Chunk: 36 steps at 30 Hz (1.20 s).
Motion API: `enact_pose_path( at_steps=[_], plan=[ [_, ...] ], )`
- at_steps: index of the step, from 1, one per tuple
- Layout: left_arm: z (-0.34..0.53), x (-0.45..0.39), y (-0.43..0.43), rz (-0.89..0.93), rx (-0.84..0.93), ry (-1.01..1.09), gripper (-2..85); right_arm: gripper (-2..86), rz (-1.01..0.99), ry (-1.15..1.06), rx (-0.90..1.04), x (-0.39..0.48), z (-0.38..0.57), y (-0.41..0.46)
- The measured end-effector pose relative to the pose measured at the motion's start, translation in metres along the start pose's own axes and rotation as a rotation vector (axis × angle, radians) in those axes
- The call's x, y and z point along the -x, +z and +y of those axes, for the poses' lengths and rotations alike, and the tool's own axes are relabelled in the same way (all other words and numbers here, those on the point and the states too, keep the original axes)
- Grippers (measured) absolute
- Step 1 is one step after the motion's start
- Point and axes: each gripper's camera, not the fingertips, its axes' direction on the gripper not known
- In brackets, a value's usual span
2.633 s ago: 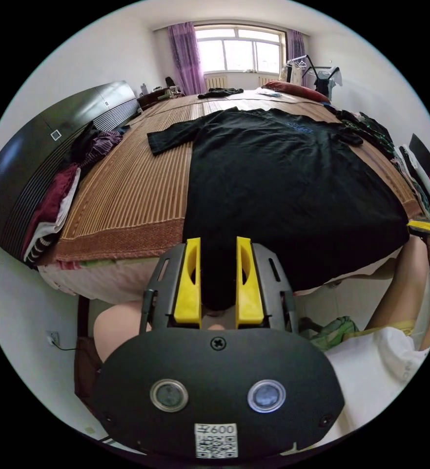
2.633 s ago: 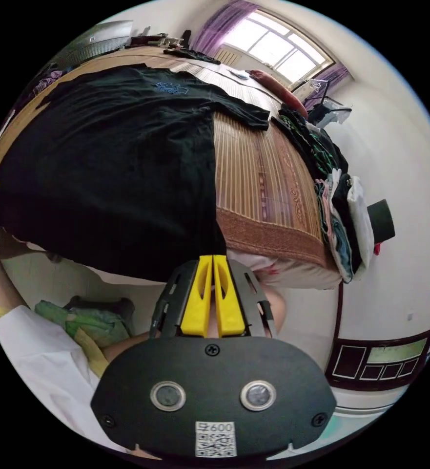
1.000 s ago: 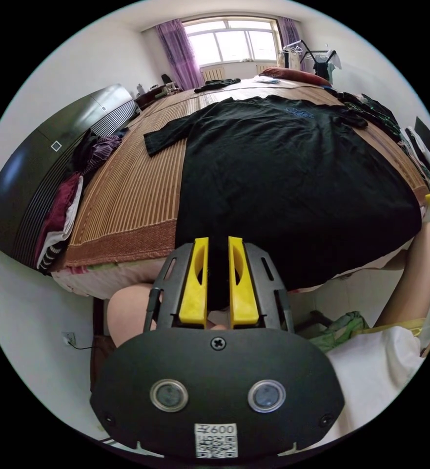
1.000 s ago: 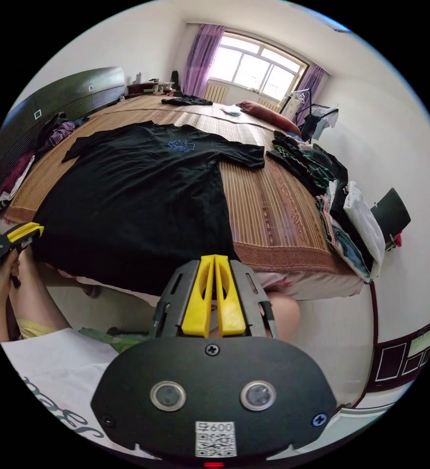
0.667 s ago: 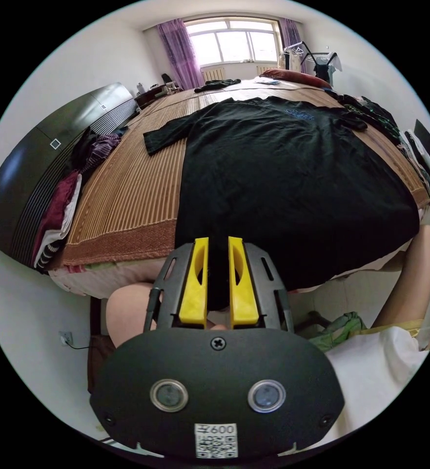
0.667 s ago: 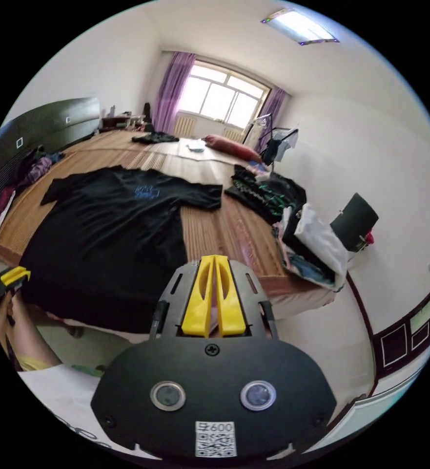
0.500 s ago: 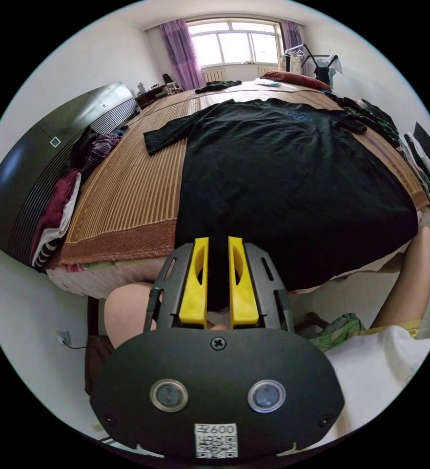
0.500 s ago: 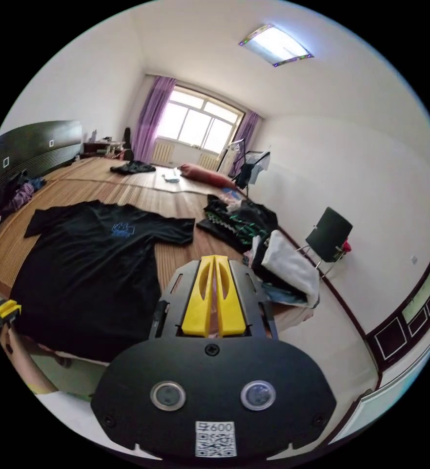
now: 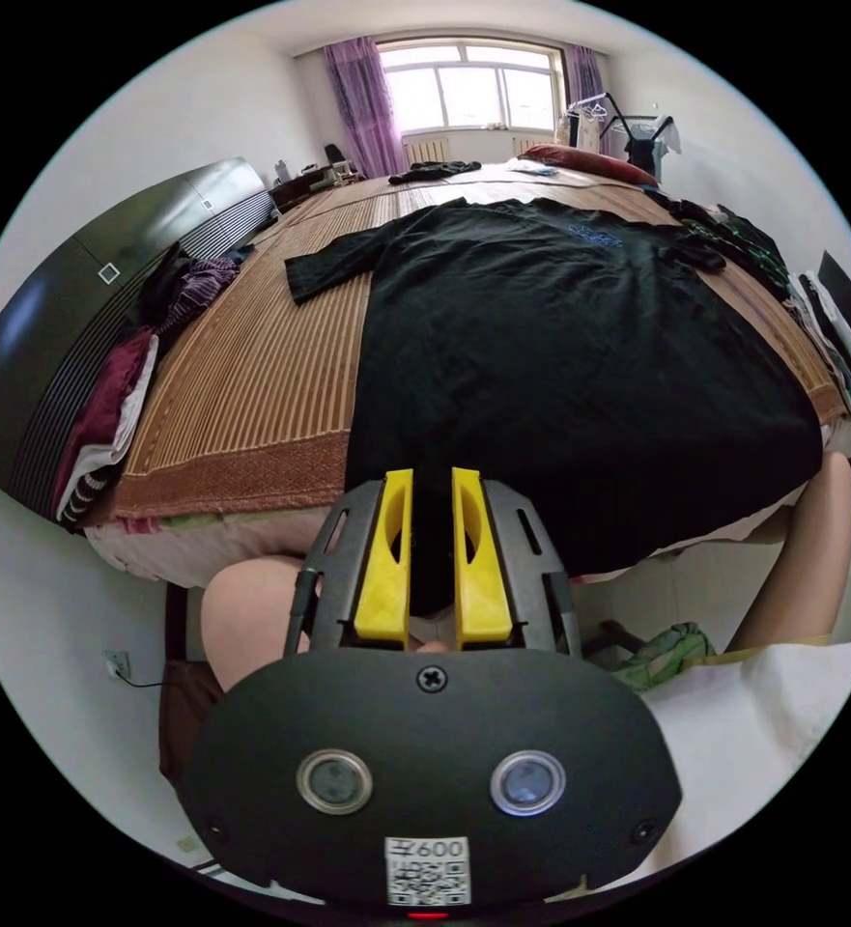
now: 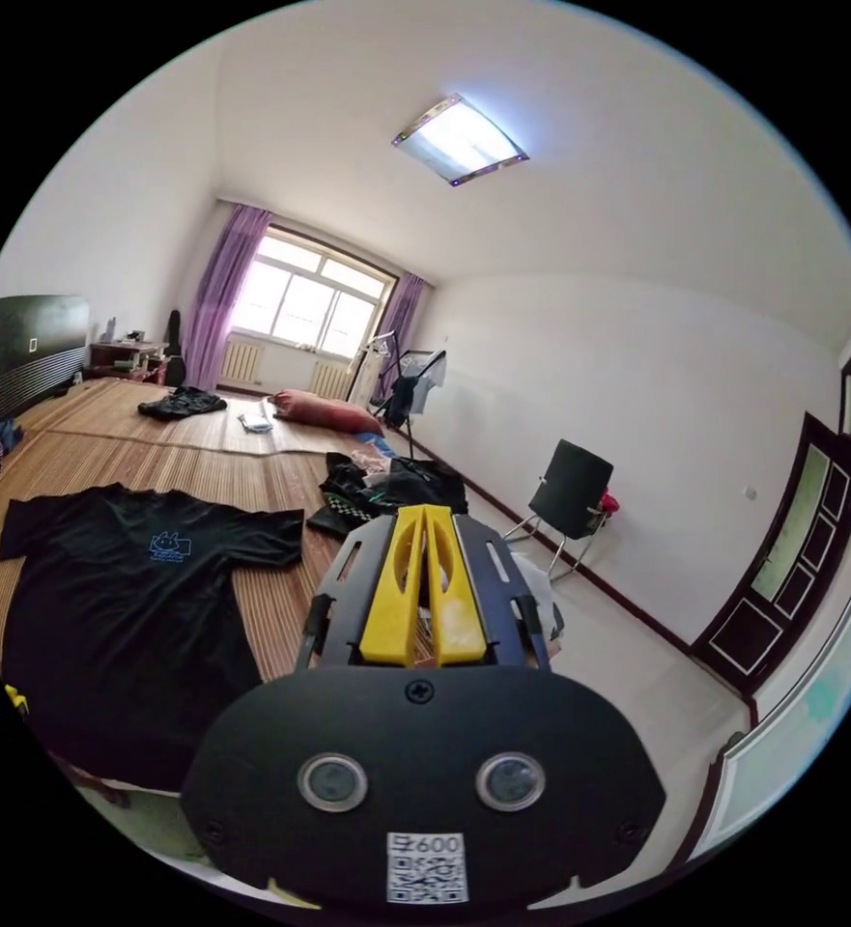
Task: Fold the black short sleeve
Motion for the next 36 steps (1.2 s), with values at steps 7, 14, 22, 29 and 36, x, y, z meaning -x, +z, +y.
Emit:
enact_pose_path(
  at_steps=[7, 14, 22, 29, 36],
  plan=[
    [0.004, 0.004, -0.003, 0.008, -0.007, -0.005, 6.4, -0.9, 0.032, 0.024, -0.044, 0.024, 0.008, -0.054],
    [0.006, 0.006, -0.005, 0.005, -0.010, -0.004, 6.4, -0.9, 0.081, 0.045, -0.087, 0.044, 0.007, -0.106],
    [0.008, 0.011, -0.006, 0.018, -0.012, -0.010, 6.5, -0.9, 0.096, 0.042, -0.087, 0.068, 0.010, -0.152],
    [0.010, 0.012, -0.006, 0.009, -0.014, -0.006, 6.4, -0.9, 0.016, 0.071, -0.093, 0.077, 0.005, -0.194],
    [0.010, 0.015, -0.004, 0.010, -0.013, -0.005, 6.4, -0.9, -0.033, 0.073, -0.080, 0.083, -0.009, -0.225]
  ],
)
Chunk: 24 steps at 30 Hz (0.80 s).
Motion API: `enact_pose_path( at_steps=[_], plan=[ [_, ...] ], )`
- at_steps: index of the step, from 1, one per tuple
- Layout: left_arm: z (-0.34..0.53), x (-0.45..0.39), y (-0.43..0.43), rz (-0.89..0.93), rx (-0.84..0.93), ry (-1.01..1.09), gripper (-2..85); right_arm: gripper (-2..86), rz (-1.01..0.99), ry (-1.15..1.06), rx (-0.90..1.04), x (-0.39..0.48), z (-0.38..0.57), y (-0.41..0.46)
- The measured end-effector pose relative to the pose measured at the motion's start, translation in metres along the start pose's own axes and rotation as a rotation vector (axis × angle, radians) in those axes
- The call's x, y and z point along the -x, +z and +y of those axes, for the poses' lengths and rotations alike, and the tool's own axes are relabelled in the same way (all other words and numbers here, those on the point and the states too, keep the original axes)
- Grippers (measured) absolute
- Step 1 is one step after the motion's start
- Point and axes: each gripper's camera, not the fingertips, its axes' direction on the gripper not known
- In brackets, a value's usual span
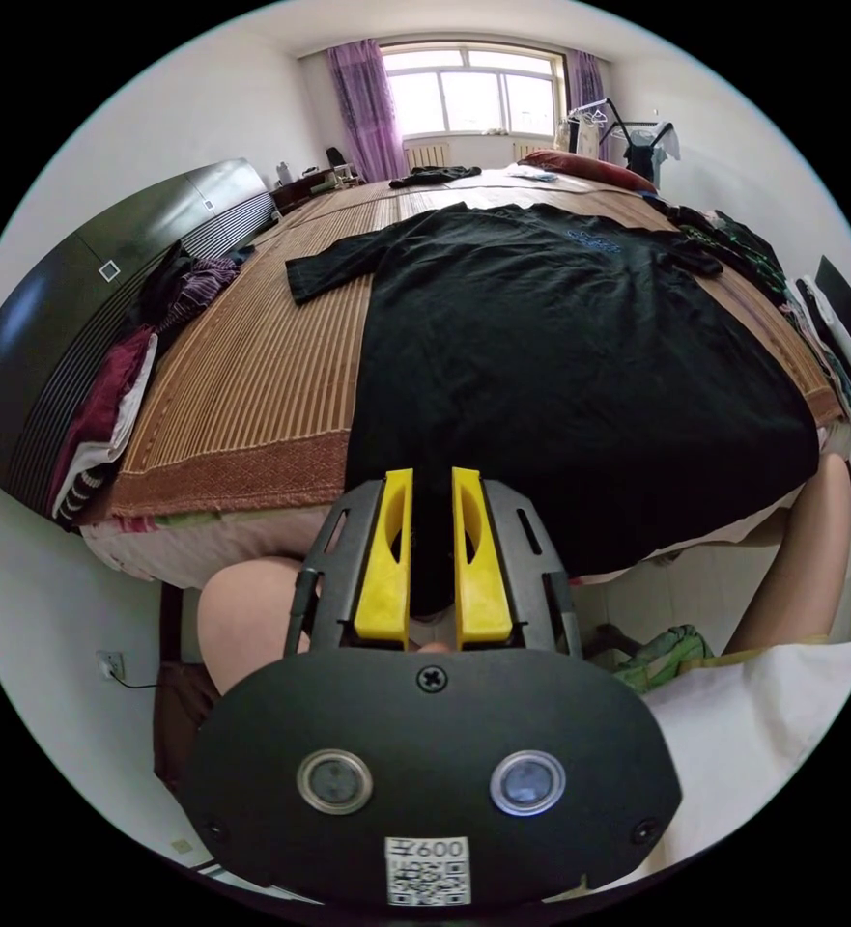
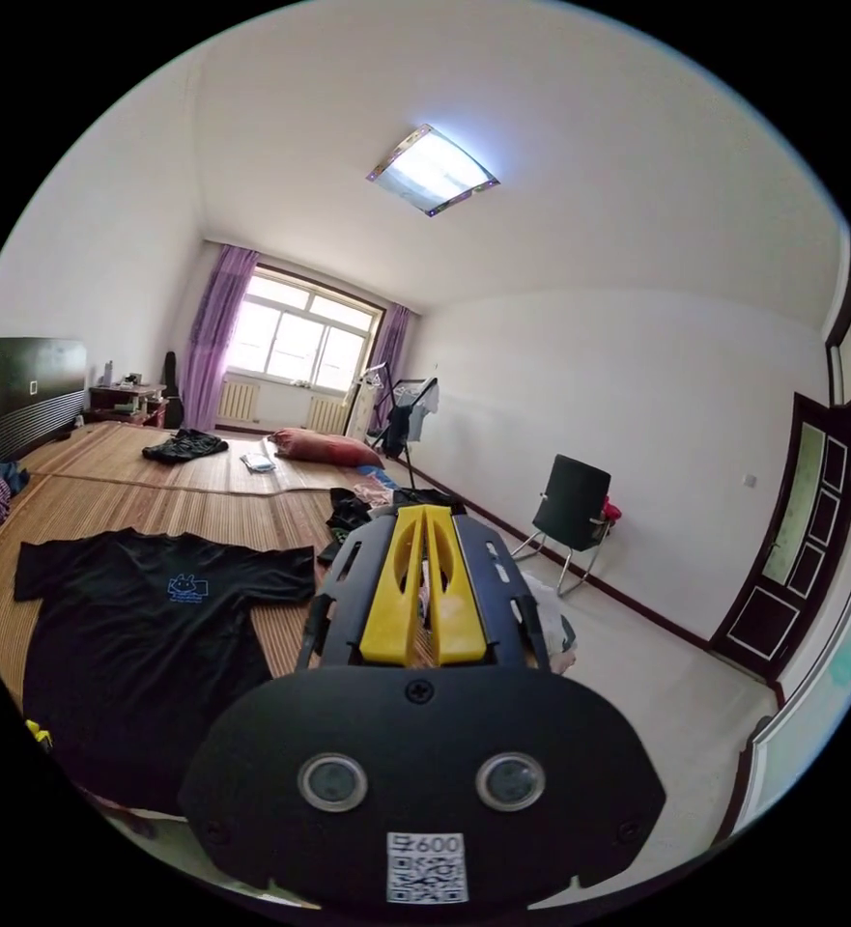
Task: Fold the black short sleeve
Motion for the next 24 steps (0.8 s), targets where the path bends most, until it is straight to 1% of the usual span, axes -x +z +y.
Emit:
enact_pose_path(
  at_steps=[5, 12, 24],
  plan=[
    [0.000, 0.002, 0.002, -0.002, -0.003, 0.000, 6.6, -0.9, -0.040, -0.001, 0.013, 0.003, -0.017, -0.021],
    [-0.001, 0.003, 0.006, -0.008, -0.004, 0.004, 6.4, -0.9, -0.045, 0.016, 0.015, -0.005, -0.049, -0.044],
    [-0.008, 0.006, 0.016, -0.010, -0.003, 0.005, 6.4, -0.9, -0.066, 0.035, 0.034, -0.033, -0.130, -0.068]
  ],
)
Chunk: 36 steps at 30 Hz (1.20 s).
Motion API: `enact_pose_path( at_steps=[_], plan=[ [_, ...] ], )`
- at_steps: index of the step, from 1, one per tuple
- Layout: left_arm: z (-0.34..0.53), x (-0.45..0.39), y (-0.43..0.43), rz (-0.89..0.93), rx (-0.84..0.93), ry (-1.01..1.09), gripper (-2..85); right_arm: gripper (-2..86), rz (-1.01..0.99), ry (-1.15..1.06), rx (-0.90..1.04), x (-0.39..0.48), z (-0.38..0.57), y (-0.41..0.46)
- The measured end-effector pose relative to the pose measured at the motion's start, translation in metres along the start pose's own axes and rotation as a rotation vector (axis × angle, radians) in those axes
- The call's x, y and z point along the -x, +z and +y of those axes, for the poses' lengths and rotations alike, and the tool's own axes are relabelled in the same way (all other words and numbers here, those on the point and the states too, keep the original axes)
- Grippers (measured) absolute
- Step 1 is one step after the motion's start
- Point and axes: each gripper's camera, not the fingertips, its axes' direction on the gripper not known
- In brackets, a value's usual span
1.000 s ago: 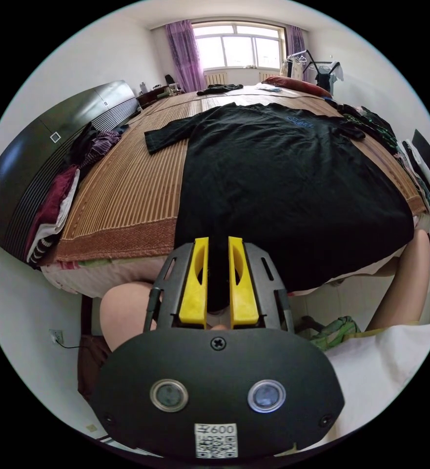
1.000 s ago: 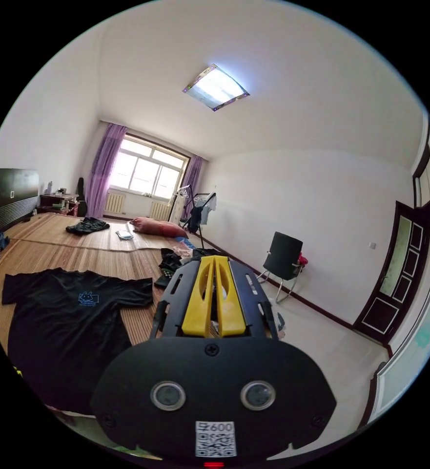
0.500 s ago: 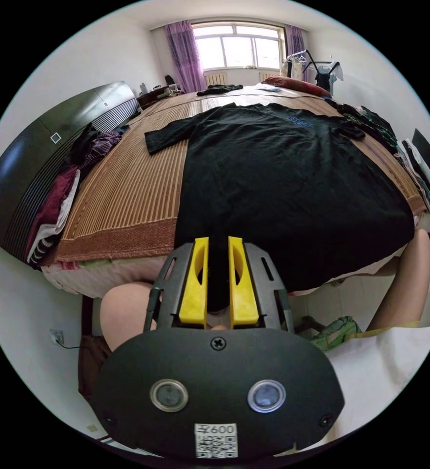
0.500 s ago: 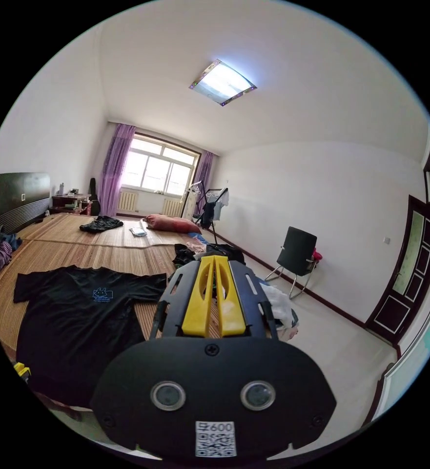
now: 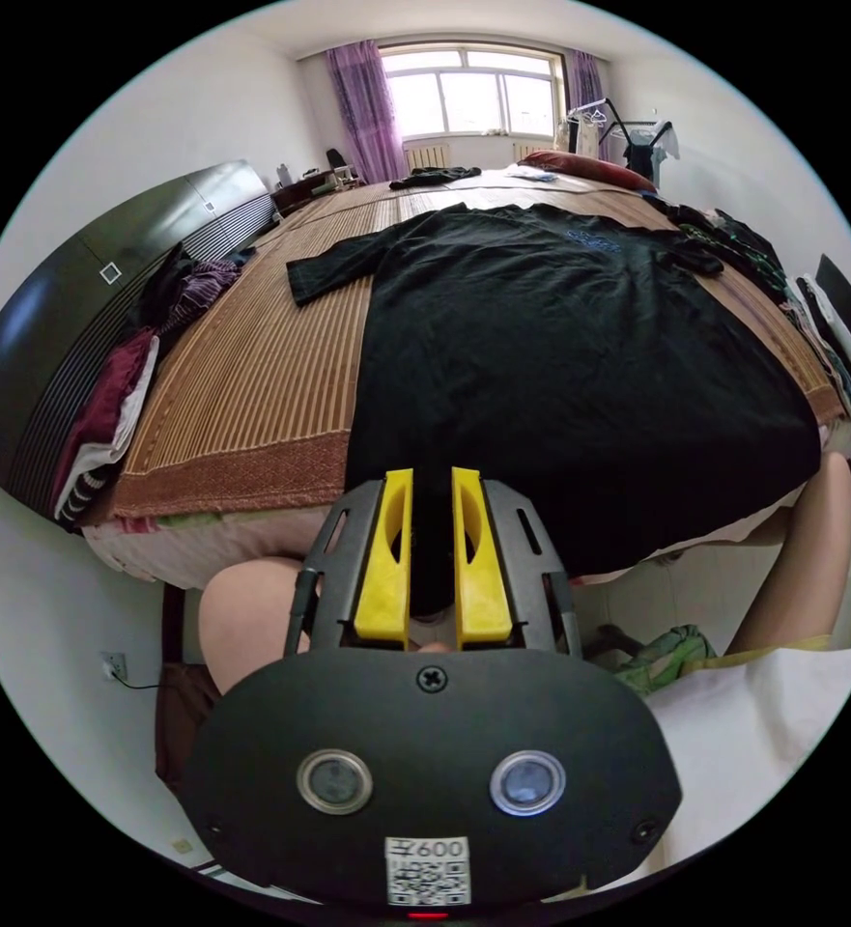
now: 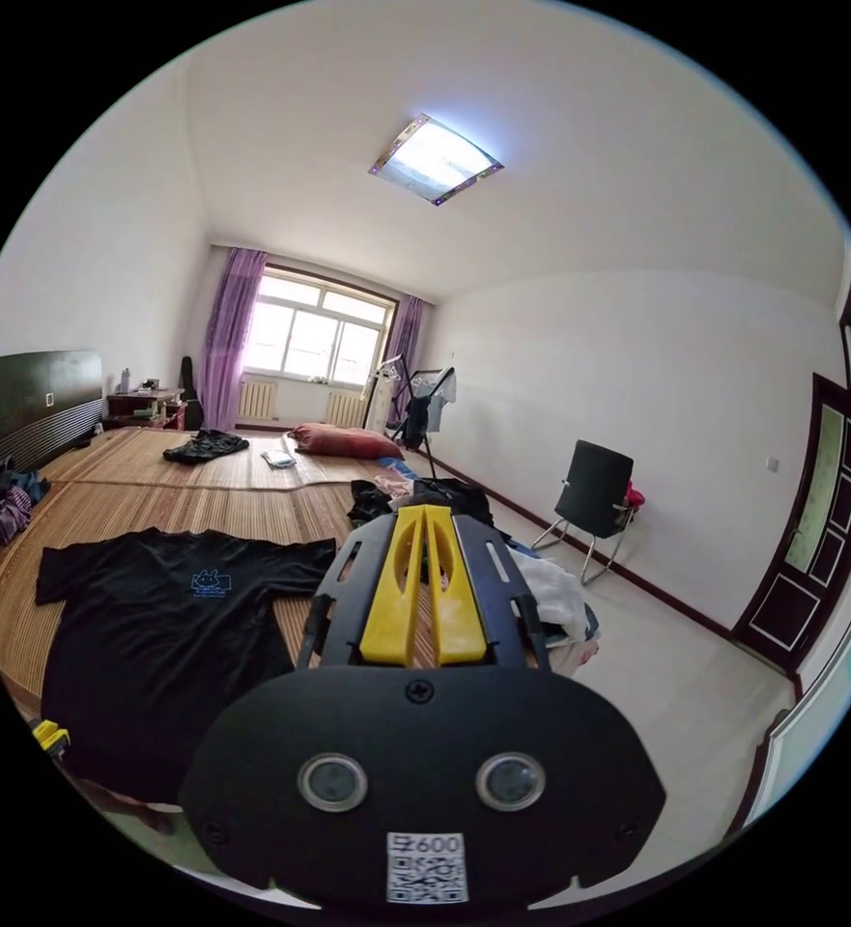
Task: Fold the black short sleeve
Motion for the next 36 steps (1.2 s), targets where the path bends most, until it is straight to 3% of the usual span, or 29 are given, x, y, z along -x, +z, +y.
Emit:
enact_pose_path(
  at_steps=[18, 32, 36],
  plan=[
    [-0.022, -0.002, 0.026, 0.000, 0.014, -0.005, 6.5, -0.9, 0.052, 0.070, 0.071, -0.081, -0.172, 0.041],
    [-0.064, -0.039, 0.057, -0.122, 0.127, 0.125, 4.0, -0.9, 0.100, 0.222, 0.342, -0.266, -0.289, 0.363],
    [-0.077, -0.050, 0.069, -0.148, 0.163, 0.106, 2.8, -0.9, 0.146, 0.286, 0.378, -0.314, -0.305, 0.411]
  ],
)
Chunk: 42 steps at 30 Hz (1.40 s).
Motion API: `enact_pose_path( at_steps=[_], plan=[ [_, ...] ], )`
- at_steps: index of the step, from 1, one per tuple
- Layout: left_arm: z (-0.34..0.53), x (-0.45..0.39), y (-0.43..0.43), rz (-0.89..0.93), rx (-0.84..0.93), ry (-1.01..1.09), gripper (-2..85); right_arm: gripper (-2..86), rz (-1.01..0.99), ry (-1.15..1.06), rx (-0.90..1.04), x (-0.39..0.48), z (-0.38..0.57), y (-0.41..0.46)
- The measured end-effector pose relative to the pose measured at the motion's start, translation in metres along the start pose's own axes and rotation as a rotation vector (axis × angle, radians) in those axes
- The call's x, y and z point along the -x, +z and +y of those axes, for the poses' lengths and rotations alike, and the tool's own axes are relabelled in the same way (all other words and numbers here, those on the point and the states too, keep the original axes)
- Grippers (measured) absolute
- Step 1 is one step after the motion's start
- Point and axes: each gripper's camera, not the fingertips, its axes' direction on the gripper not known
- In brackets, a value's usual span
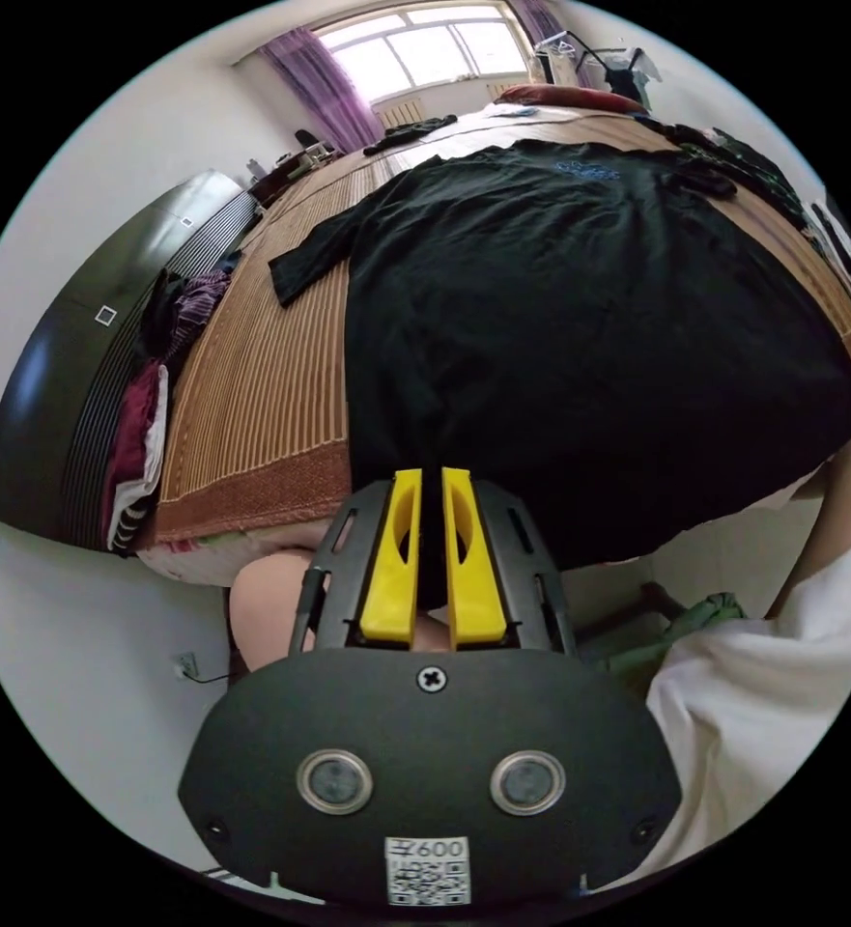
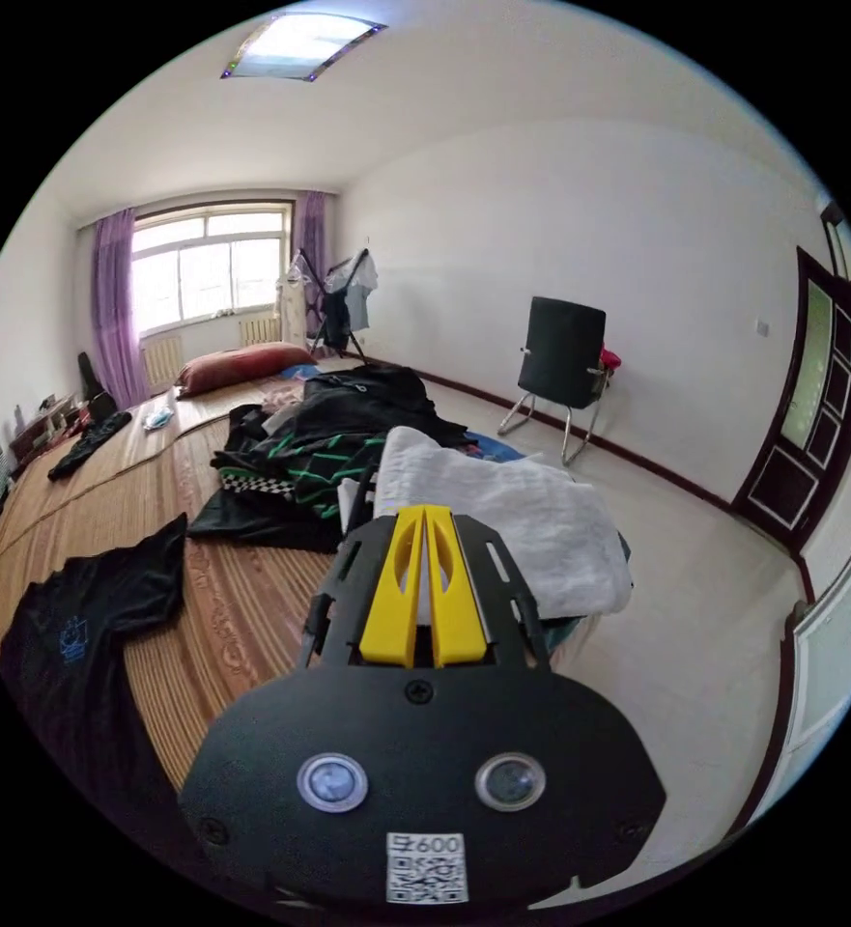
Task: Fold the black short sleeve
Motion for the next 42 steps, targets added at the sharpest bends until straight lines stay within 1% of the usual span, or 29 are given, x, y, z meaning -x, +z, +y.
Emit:
enact_pose_path(
  at_steps=[3, 5, 10, 14, 20, 24, 31, 37, 42],
  plan=[
    [-0.014, -0.002, 0.006, 0.013, 0.037, -0.034, 2.4, -0.9, -0.044, 0.026, 0.020, -0.024, -0.030, 0.022],
    [-0.023, -0.003, 0.009, 0.013, 0.060, -0.074, 2.3, -0.9, -0.034, 0.036, 0.069, -0.035, -0.058, 0.040],
    [-0.032, -0.007, 0.016, 0.011, 0.068, -0.090, 2.1, -0.9, 0.000, 0.007, 0.160, -0.037, -0.106, 0.062],
    [-0.034, 0.002, 0.020, 0.076, 0.048, -0.166, 2.1, -0.9, 0.024, -0.033, 0.164, -0.029, -0.140, 0.068],
    [-0.039, -0.003, 0.024, 0.084, 0.043, -0.170, 2.2, -0.9, -0.020, -0.010, 0.173, -0.045, -0.178, 0.074],
    [-0.046, -0.019, 0.026, 0.023, 0.054, -0.129, 2.1, -0.9, -0.041, 0.002, 0.177, -0.054, -0.195, 0.080],
    [-0.048, -0.025, 0.028, 0.048, 0.048, -0.152, 1.9, -0.9, -0.049, 0.013, 0.178, -0.062, -0.219, 0.094],
    [-0.050, -0.046, 0.026, -0.015, 0.049, -0.106, 1.9, -0.9, -0.056, 0.017, 0.172, -0.067, -0.225, 0.108],
    [-0.049, -0.053, 0.022, -0.006, 0.047, -0.117, 2.0, -0.9, -0.070, 0.025, 0.171, -0.073, -0.222, 0.122]
  ],
)
